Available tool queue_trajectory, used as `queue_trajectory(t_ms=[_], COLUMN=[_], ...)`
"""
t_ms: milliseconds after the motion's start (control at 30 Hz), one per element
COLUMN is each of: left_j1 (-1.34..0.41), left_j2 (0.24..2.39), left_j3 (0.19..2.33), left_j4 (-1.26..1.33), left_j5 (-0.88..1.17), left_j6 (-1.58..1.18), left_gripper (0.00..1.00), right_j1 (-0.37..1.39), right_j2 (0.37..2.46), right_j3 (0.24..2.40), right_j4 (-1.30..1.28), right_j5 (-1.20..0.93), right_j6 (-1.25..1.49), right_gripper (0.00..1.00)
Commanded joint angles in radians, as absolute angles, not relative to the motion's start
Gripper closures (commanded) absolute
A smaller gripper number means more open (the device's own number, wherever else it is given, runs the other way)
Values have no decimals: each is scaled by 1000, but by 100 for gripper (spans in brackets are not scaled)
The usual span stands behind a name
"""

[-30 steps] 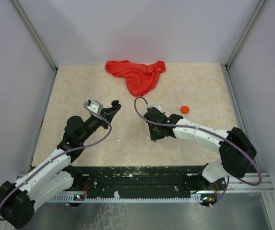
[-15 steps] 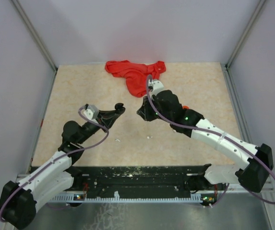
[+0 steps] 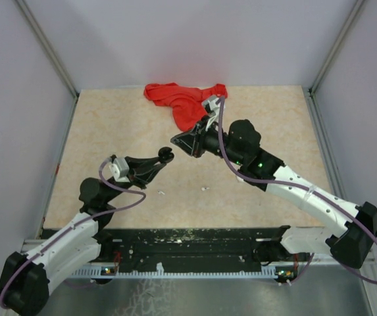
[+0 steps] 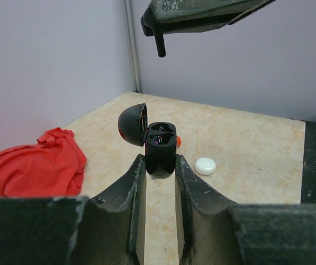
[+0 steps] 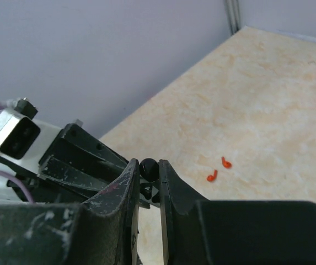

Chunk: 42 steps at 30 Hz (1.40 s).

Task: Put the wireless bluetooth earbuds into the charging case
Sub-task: Place the earbud in the charging case.

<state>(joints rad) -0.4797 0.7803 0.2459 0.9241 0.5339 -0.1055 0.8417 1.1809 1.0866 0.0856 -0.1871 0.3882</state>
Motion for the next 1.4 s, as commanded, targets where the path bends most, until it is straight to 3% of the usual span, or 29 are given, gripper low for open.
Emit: queue_trajectory(t_ms=[0, 467, 1367], left_j1=[-472, -463, -459], left_j2=[765, 769, 763], left_j3=[229, 204, 195], left_j4=[1059, 1172, 1202], left_j5=[600, 631, 614], left_j6=[-124, -179, -209], left_gripper=[99, 99, 99], right_j1=[836, 837, 844], right_j2=[1162, 1198, 1224], right_j3=[1077, 1026, 950], right_j4=[255, 349, 408], right_j5=[-318, -465, -480], right_j6=[414, 473, 492], right_gripper=[90, 90, 90])
